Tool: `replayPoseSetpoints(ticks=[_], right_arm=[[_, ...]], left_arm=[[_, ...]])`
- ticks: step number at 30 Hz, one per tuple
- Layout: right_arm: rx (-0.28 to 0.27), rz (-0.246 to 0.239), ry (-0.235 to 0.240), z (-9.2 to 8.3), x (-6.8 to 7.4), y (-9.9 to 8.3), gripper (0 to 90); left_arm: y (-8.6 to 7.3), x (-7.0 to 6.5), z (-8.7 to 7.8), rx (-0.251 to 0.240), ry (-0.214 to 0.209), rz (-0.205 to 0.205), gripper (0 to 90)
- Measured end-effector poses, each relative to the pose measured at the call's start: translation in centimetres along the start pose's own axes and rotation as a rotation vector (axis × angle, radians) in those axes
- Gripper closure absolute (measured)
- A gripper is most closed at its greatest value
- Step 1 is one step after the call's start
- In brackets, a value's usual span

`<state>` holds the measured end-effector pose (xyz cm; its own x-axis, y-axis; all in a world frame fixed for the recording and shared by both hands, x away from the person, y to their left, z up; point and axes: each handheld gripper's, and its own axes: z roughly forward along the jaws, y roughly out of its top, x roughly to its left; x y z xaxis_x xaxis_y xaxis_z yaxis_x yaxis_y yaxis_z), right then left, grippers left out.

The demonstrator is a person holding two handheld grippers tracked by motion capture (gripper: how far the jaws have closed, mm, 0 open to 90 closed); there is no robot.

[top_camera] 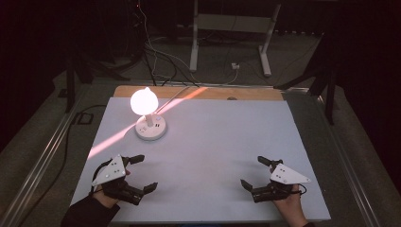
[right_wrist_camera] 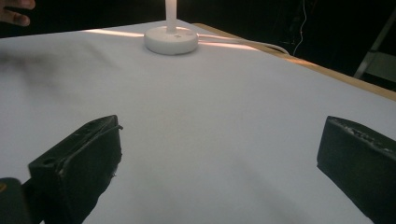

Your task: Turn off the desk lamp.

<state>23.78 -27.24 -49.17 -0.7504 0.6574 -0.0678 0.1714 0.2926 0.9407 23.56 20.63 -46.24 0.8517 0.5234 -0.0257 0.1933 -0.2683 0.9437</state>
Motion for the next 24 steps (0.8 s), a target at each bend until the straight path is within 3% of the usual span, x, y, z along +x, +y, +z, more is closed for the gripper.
replayPoseSetpoints(ticks=[20, 24], right_arm=[[-0.005, 0.005, 0.005, 0.0, 0.0, 0.0, 0.0], [-0.005, 0.005, 0.006, 0.0, 0.0, 0.0, 0.0]], left_arm=[[2.3, 1.2, 2.1, -0.006, 0.042, -0.004, 0.6], [2.6, 1.6, 2.7, -0.002, 0.072, -0.012, 0.6]])
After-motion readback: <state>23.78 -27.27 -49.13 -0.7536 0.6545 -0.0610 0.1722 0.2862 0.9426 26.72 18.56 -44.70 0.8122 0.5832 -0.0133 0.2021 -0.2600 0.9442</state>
